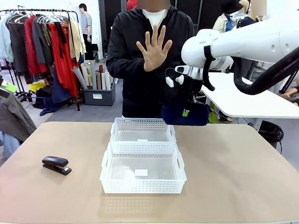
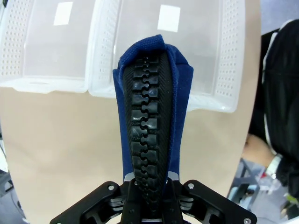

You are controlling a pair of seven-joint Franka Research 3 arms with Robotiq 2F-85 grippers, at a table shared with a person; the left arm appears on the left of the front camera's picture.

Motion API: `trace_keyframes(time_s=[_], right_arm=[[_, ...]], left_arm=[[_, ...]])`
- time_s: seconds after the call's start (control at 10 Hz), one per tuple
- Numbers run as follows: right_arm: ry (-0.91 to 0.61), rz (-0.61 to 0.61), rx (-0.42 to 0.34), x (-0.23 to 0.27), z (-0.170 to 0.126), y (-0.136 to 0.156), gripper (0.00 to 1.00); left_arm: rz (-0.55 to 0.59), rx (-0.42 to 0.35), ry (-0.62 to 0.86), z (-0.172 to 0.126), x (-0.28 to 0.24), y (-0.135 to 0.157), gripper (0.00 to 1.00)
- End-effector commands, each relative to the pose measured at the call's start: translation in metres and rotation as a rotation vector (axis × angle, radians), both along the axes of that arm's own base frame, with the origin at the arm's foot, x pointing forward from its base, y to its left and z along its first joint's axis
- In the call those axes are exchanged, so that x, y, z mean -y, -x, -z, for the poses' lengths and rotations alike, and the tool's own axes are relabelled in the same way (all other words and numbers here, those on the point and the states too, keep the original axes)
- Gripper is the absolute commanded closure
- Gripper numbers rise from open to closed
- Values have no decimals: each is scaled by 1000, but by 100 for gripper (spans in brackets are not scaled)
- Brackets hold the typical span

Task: Distribute items into two baskets.
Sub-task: Move the picked Pencil pouch towards the Organizing basket indicated by the person, stopping as directed.

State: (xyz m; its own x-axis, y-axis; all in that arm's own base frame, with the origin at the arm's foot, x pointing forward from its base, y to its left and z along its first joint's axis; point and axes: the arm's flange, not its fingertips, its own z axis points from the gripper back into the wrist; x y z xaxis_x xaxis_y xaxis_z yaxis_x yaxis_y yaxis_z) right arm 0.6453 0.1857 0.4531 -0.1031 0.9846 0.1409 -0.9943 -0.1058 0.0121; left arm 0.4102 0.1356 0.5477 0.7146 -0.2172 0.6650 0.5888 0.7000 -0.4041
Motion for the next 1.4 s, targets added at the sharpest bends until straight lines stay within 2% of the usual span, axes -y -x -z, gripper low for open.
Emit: trace_keyframes(time_s=[0.0,0.1,0.2,0.3,0.5,0.6,0.7,1.3], right_arm=[[36,1,5,67,-32,47,100],[46,20,-30,97,-49,87,100],[32,30,-66,108,-53,111,100],[39,53,-95,112,-51,120,100],[14,73,-116,119,-50,124,100],[2,28,-124,120,-51,118,100],[53,88,-117,127,-58,130,100],[53,88,-117,127,-58,130,100]], left_arm=[[-4,5,2,0,2,0,0],[-4,5,2,0,2,0,0],[-4,5,2,0,2,0,0],[-4,5,2,0,2,0,0],[-4,5,2,0,2,0,0],[-4,5,2,0,2,0,0],[-4,5,2,0,2,0,0],[-4,5,2,0,2,0,0]])
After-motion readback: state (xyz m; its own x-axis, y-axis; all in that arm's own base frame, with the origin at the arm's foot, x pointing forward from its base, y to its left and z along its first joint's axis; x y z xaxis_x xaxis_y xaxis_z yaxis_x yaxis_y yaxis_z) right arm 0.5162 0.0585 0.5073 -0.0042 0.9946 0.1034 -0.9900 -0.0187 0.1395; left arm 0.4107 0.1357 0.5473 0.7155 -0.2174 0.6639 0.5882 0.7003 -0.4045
